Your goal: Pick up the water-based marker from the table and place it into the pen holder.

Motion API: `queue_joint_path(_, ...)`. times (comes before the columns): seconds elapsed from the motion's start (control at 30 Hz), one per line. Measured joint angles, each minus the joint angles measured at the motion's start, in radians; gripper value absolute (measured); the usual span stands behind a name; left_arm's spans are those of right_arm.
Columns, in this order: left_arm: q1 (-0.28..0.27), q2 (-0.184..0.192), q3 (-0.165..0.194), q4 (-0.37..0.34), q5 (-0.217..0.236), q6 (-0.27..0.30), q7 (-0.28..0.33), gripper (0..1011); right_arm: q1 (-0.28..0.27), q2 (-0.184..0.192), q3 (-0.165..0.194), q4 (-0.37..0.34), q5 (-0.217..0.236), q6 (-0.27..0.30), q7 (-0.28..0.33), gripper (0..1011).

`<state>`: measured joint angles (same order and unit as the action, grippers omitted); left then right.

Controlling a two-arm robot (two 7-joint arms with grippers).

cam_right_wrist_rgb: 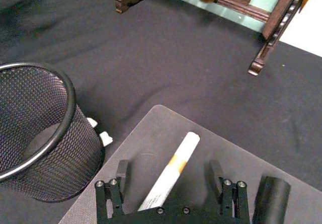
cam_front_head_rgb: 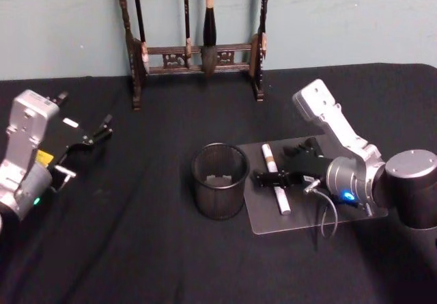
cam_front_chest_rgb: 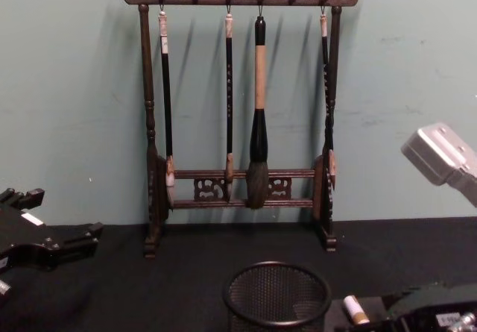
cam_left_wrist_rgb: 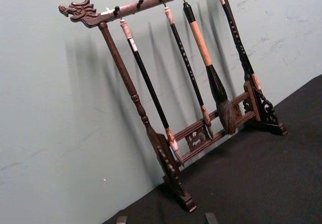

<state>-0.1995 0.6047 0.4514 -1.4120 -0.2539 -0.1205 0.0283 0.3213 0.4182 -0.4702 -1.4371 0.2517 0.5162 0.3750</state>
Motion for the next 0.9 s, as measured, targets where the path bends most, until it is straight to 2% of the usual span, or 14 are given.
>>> queue_joint_path(0.9, 0.0, 0.0, 0.0, 0.0, 0.0, 0.0, 0.0, 1001, -0.012, -0.025, 0.02, 0.015, -0.03, 0.008, 0.029, 1000)
